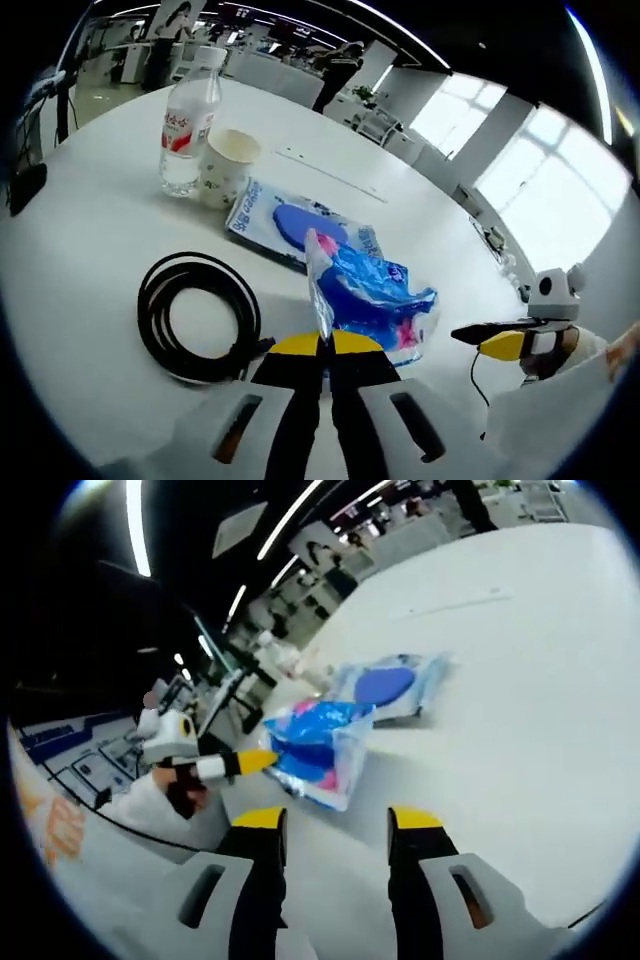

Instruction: Arrange the tabletop items into an orderly group along one side of the table until the central work area is clear of visible clutter.

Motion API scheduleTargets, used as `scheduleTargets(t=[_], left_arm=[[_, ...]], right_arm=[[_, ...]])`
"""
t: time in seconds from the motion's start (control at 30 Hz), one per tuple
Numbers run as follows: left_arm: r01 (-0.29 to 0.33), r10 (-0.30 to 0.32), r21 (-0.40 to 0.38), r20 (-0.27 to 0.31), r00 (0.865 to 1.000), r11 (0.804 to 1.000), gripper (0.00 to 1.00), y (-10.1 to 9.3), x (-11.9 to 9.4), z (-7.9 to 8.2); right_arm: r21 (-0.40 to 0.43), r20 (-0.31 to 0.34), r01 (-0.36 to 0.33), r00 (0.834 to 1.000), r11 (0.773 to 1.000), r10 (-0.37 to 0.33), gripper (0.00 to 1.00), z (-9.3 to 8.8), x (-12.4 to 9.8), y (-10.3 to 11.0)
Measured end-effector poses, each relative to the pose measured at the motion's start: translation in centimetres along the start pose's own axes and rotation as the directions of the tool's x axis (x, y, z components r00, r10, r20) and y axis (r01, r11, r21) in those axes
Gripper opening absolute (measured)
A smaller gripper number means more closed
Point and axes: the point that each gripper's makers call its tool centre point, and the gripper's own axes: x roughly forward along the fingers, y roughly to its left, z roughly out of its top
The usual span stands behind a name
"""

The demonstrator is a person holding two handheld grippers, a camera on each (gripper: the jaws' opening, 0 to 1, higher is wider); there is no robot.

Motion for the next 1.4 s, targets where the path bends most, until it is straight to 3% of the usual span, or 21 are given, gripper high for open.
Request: scheduleTargets(t=[0.17,0.27,0.33,0.43,0.63,0.8,0.9,1.4], left_arm=[[0.069,-0.07,-0.029,0.0,0.998,0.997,0.0,-2.2,0.7,-0.4],[0.097,-0.097,-0.033,-0.012,0.995,0.995,0.0,-3.3,1.1,-1.0],[0.101,-0.101,-0.018,-0.025,0.995,0.995,0.0,-3.6,1.4,-1.6],[0.128,-0.129,-0.031,-0.05,0.99,0.991,0.0,-4.2,1.8,-2.6],[0.147,-0.137,0.05,-0.171,0.976,0.988,0.0,-4.8,3.2,-6.4],[0.176,-0.151,0.127,-0.187,0.971,0.976,0.0,-5.1,3.6,-7.1],[0.183,-0.151,0.136,-0.217,0.964,0.974,0.0,-5.3,4.0,-7.9],[0.221,-0.184,0.172,-0.209,0.96,0.96,0.0,-6.3,3.7,-7.6]], right_arm=[[-0.008,-0.001,0.023,1.0,1.0,-0.023,0.36,-0.3,0.7,-0.5],[-0.005,-0.001,0.033,0.999,0.999,-0.033,0.17,-0.6,0.3,-1.0],[0.02,0.006,0.075,0.997,0.997,-0.075,0.05,-0.9,-0.2,-2.4],[0.105,-0.004,0.081,0.997,0.991,-0.081,0.02,-1.8,-0.7,-3.3],[0.078,-0.053,0.122,0.992,0.989,-0.118,0.0,-4.1,-0.8,-5.5],[0.086,-0.038,0.115,0.993,0.99,-0.112,0.0,-5.2,-1.0,-6.5],[0.106,-0.036,0.115,0.993,0.988,-0.112,0.0,-5.8,-1.2,-7.0],[0.17,0.011,0.1,0.995,0.98,-0.104,0.0,-5.1,-1.8,-7.1]])
